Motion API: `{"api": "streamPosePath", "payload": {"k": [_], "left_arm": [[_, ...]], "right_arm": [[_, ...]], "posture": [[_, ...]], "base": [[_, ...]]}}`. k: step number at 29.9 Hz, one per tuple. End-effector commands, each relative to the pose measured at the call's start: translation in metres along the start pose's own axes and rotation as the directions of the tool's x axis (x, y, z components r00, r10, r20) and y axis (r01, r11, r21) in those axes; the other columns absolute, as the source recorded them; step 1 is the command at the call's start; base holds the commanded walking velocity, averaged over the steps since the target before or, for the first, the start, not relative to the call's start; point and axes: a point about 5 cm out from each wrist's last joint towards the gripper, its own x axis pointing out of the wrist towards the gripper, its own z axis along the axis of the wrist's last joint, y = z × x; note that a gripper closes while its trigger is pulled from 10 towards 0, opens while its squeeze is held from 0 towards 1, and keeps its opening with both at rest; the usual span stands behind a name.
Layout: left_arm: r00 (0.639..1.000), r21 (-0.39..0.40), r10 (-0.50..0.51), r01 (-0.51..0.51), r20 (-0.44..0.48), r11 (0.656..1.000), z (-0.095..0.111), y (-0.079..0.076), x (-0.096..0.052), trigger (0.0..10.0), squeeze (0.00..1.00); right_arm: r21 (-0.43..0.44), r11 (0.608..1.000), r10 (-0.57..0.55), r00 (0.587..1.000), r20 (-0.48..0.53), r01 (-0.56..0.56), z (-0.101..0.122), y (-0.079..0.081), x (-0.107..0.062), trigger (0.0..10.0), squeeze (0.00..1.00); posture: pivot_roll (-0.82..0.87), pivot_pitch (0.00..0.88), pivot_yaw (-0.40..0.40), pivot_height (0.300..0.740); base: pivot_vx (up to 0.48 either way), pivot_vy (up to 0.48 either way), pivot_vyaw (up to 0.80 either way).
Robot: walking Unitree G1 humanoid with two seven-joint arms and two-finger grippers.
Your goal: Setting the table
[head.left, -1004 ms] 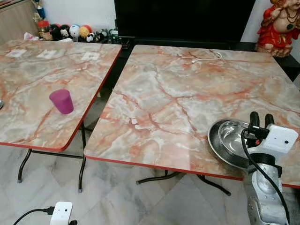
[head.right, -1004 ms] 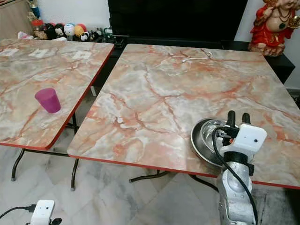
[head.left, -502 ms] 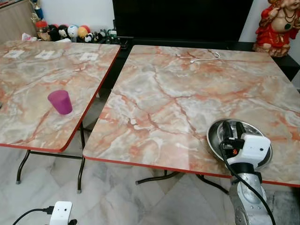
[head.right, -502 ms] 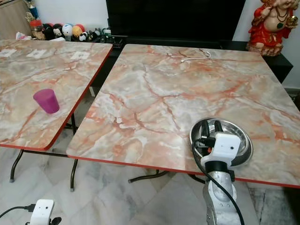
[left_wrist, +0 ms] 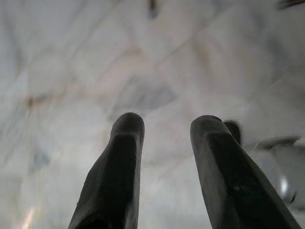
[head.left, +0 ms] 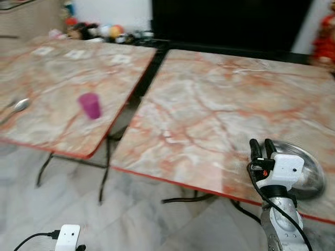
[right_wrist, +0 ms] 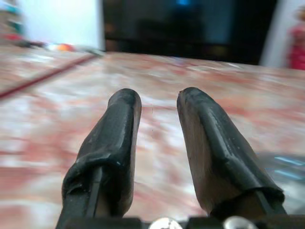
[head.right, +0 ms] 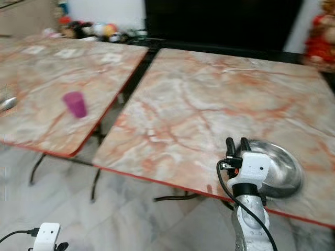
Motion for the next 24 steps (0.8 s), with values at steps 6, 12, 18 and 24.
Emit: {"api": "streamPosePath", "payload": {"k": [6, 12, 18, 24], "left_arm": [[1.000, 0.009, 0.006, -0.006, -0.012, 1.000, -0.0017, 0.0026, -0.0005, 10.0, 0.00], [1.000, 0.002, 0.008, -0.008, -0.008, 1.000, -0.0005, 0.0025, -0.0001, 10.0, 0.00], [1.000, -0.001, 0.009, -0.009, -0.004, 1.000, 0.0014, 0.0028, 0.0004, 10.0, 0.00], [1.000, -0.002, 0.009, -0.009, -0.001, 1.000, 0.0033, 0.0029, 0.0009, 10.0, 0.00]], "right_arm": [[0.038, 0.999, 0.001, 0.999, 0.037, -0.003, 0.0064, 0.0050, 0.0029, 10.0, 0.00], [0.048, 0.999, -0.019, 0.999, 0.044, 0.017, 0.0084, 0.0044, 0.0052, 10.0, 0.00], [0.071, 0.997, -0.038, 0.998, 0.043, 0.035, 0.0082, 0.0094, 0.0078, 10.0, 0.00], [0.077, 0.995, -0.063, 0.997, 0.044, 0.059, 0.0082, 0.0098, 0.0092, 10.0, 0.00]], "posture": [[0.05, 0.000, -0.008, 0.740], [0.06, 0.000, -0.008, 0.740], [0.06, 0.012, -0.003, 0.740], [0.06, 0.027, 0.002, 0.740]], "base": [[0.000, 0.480, 0.00], [0.000, 0.480, 0.00], [0.000, 0.480, 0.00], [0.000, 0.480, 0.00]]}}
